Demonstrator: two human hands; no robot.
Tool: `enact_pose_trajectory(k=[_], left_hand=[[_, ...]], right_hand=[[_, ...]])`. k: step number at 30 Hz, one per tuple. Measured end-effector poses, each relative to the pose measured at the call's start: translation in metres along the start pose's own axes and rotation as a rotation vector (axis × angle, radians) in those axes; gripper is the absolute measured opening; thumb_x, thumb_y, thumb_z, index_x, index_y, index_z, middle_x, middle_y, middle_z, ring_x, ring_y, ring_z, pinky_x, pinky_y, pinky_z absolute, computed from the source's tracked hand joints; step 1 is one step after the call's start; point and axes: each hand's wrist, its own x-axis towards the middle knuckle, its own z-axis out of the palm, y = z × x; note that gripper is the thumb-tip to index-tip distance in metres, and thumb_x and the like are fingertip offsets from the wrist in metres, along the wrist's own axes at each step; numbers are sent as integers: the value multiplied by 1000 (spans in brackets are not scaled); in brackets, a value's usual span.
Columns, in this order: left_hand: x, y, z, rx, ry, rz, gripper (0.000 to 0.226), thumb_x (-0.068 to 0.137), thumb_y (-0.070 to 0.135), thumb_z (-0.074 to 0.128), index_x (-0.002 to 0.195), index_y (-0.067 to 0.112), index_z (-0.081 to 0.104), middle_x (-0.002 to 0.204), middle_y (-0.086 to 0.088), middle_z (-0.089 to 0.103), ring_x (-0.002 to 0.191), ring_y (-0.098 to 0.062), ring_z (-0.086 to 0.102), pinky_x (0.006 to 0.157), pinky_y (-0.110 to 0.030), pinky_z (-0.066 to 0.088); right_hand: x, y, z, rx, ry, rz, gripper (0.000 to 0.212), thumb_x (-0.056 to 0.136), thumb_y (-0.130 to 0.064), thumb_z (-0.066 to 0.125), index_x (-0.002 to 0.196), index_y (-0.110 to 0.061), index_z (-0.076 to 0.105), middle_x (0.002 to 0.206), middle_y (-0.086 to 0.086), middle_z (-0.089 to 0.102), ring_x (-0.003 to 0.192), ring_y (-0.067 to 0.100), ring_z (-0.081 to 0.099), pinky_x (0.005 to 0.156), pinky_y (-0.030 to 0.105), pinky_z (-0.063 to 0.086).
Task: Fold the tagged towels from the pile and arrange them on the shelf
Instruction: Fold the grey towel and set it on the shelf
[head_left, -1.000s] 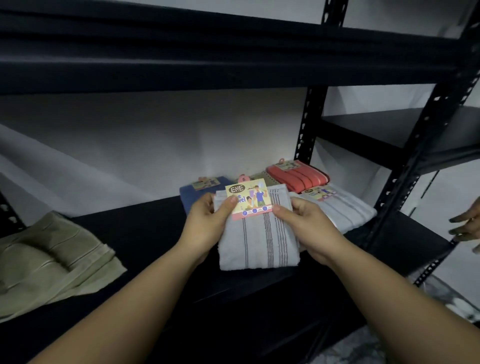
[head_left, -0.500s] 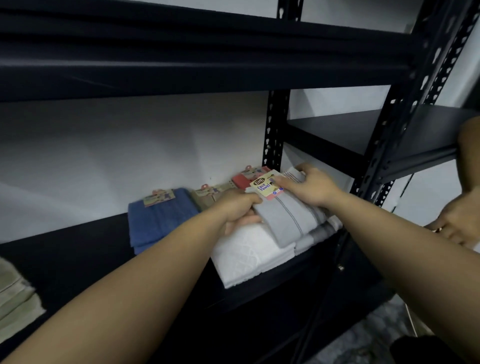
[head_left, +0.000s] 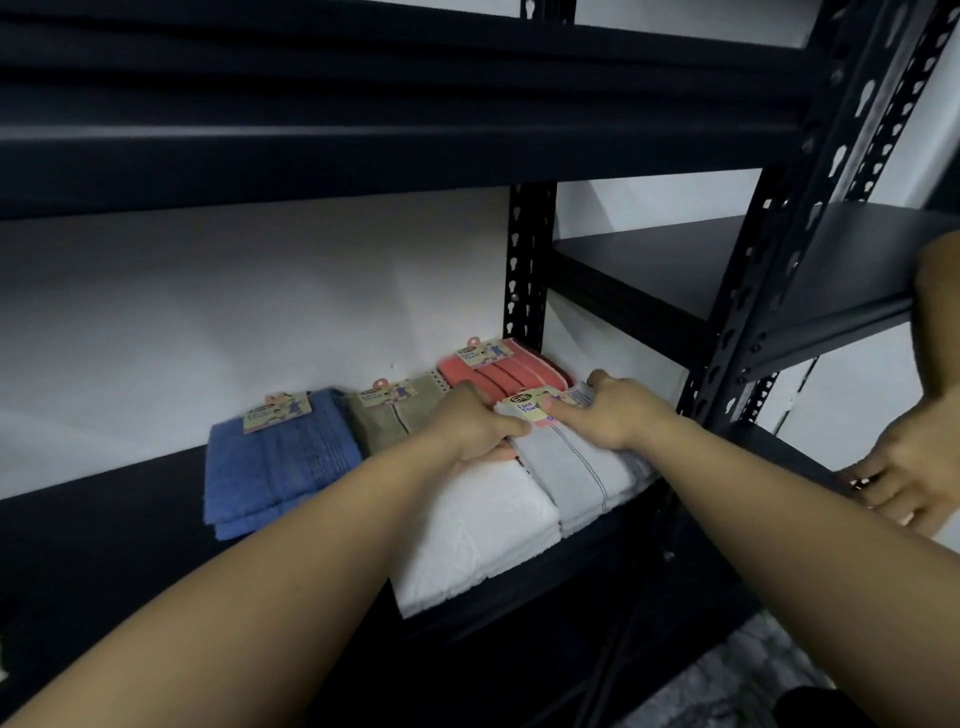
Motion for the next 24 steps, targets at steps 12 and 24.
enact_pose_trajectory(k=[12, 24], left_hand=[[-31, -20, 11, 1012, 42, 357, 92, 76, 91, 43, 141, 27, 56, 140, -1, 57, 131, -25, 50, 109, -47, 39], [-65, -46, -36, 843, 168, 486, 78, 96, 73, 38, 155, 22, 41, 155, -4, 46, 142, -25, 39, 121, -37, 20]], right_hand=[[-14, -9, 25, -51, -19, -116, 113, 75, -99, 31, 161, -26, 22, 156, 6, 42, 139, 30, 44, 107, 48, 43], [-32, -45, 22, -107, 214, -174, 101, 82, -94, 20, 157, -28, 33, 160, 7, 40, 143, 33, 36, 114, 55, 31]])
